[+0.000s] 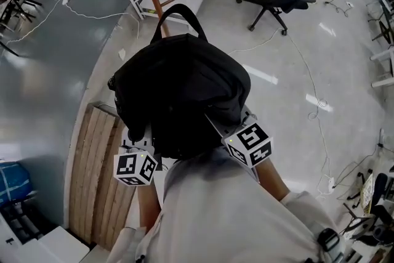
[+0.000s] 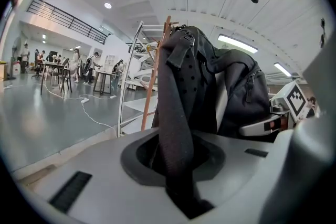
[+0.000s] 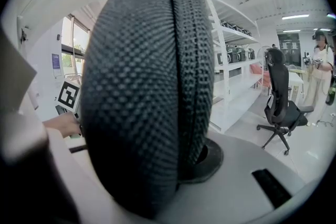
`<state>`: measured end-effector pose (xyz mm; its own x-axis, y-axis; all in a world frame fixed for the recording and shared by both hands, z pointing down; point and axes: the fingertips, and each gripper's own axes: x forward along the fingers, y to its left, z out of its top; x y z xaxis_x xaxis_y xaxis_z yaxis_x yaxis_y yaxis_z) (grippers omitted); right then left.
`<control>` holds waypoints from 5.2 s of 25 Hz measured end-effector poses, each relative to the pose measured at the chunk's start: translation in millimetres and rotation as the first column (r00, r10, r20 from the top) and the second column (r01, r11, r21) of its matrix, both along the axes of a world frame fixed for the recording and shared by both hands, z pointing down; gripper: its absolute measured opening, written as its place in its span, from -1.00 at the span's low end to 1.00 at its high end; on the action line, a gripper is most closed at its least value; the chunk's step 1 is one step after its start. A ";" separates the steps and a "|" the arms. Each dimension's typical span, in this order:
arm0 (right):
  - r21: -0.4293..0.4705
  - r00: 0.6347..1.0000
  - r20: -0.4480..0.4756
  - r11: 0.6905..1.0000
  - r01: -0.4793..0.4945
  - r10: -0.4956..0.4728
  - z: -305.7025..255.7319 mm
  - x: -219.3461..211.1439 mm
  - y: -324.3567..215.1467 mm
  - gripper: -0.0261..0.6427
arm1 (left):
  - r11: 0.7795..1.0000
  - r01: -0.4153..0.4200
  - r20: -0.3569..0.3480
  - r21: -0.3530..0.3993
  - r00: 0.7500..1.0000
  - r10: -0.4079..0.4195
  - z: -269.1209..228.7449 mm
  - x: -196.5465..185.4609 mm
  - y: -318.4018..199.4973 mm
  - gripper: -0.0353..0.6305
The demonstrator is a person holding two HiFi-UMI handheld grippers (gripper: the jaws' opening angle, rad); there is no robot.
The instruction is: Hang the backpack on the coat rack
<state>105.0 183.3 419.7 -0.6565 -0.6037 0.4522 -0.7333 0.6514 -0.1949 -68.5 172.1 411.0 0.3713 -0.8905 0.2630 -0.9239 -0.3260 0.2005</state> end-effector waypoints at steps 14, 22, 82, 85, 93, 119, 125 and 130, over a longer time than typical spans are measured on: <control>0.074 0.997 0.010 0.994 0.081 -0.082 -28.9 51.9 -57.4 -0.55 | 0.997 0.057 0.003 0.058 0.998 -0.057 -33.0 50.1 -41.1 -0.72; 0.102 0.995 0.022 0.990 0.095 -0.097 -45.8 44.6 -88.4 -0.55 | 0.993 0.084 0.016 0.085 0.996 -0.085 -52.5 43.8 -68.4 -0.72; 0.043 0.984 -0.137 0.992 0.118 -0.111 -21.8 -95.1 -302.8 -0.54 | 0.992 0.121 -0.066 0.038 0.991 -0.118 -3.0 -96.0 -284.2 -0.72; 0.035 0.983 -0.140 0.991 0.128 -0.122 -19.6 -95.1 -307.8 -0.54 | 0.991 0.129 -0.065 0.029 0.990 -0.127 -0.1 -96.2 -288.5 -0.72; 0.010 0.981 -0.144 0.991 0.132 -0.129 -9.1 -91.9 -320.5 -0.54 | 0.992 0.126 -0.057 0.009 0.990 -0.126 10.8 -92.5 -299.1 -0.71; -0.047 0.975 -0.175 0.990 0.132 -0.138 16.9 -93.5 -337.8 -0.53 | 0.990 0.128 -0.063 -0.052 0.989 -0.131 42.8 -93.5 -317.4 -0.71; -0.058 0.973 -0.185 0.990 0.130 -0.139 23.0 -93.0 -340.5 -0.53 | 0.990 0.128 -0.066 -0.066 0.989 -0.132 51.0 -92.8 -320.6 -0.71; -0.072 0.973 -0.188 0.990 0.124 -0.136 28.4 -91.3 -345.3 -0.52 | 0.988 0.127 -0.068 -0.083 0.989 -0.132 57.2 -90.8 -326.2 -0.71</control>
